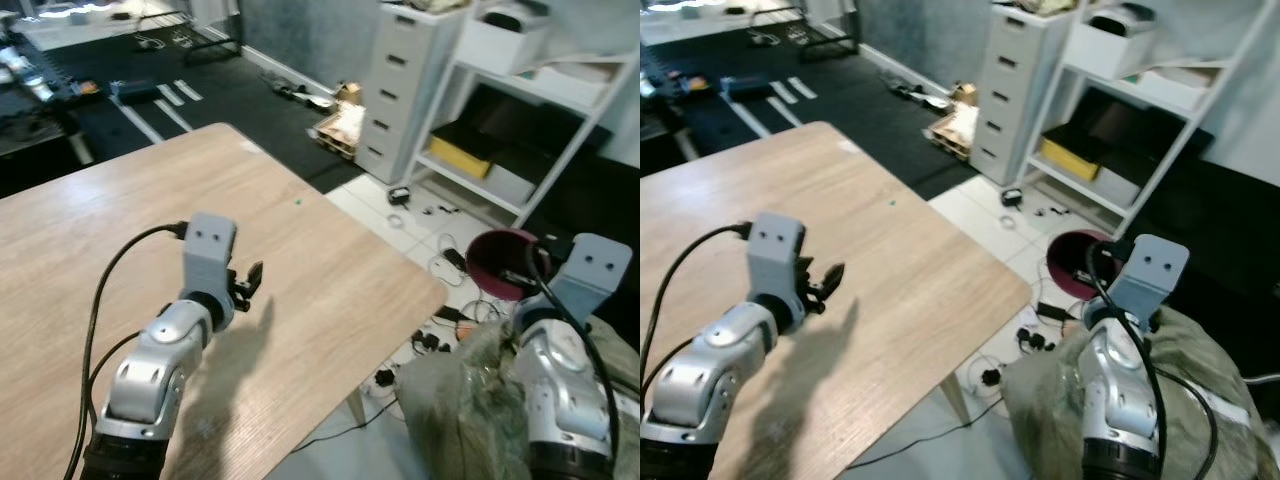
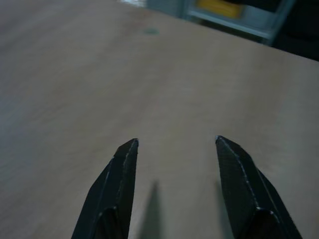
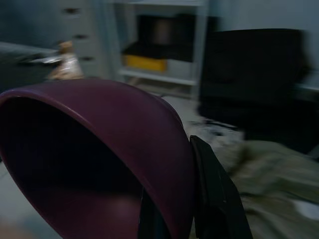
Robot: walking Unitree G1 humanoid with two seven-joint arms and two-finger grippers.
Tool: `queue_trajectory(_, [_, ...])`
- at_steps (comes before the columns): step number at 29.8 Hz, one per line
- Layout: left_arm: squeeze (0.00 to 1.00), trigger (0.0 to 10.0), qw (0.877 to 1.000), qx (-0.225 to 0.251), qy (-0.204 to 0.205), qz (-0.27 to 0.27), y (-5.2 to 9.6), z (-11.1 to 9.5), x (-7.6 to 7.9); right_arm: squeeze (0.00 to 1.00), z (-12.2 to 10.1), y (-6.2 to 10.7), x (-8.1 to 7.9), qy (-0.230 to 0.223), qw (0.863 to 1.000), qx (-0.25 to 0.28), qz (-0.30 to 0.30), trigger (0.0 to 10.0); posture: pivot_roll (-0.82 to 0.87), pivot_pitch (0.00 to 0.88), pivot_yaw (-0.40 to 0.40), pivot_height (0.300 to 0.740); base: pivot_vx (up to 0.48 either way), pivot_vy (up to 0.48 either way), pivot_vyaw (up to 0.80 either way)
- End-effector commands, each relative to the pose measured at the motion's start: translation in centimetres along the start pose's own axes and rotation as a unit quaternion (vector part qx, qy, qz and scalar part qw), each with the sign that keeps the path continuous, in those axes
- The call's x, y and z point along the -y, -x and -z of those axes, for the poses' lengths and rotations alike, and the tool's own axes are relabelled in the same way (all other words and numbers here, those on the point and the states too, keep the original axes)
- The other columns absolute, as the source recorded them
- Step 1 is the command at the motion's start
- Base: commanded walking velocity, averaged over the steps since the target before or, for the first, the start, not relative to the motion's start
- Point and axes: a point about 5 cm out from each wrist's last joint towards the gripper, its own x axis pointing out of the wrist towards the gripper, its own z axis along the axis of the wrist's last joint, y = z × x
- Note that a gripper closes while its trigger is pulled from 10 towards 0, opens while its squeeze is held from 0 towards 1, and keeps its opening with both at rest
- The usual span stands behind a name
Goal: Setting the table
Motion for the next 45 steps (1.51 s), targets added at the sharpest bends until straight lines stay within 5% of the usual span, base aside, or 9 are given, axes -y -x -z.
queue_trajectory(1, [0.0,10.0,1.0,-0.007,-0.009,0.0,0.0,0.6,0.0,0.0,0.2,0.1,0.0,0.001,1.0,-0.007,0.002,10.0,-0.04,0.017,0.052,0.74,0.0,0.0,0.0])
queue_trajectory(32, [0.0,10.0,1.0,0.018,-0.012,0.014,-0.7,0.1,0.3,0.0,0.6,0.4,-1.0,0.001,1.0,-0.011,-0.012,10.0,-0.04,0.028,0.067,0.74,0.0,0.0,-0.77])
queue_trajectory(45, [0.0,10.0,0.997,0.047,0.0,0.061,-0.5,-0.4,1.8,0.0,0.6,0.8,-1.2,0.011,1.0,-0.005,-0.02,10.0,-0.04,0.029,0.072,0.74,0.0,0.0,-0.8])
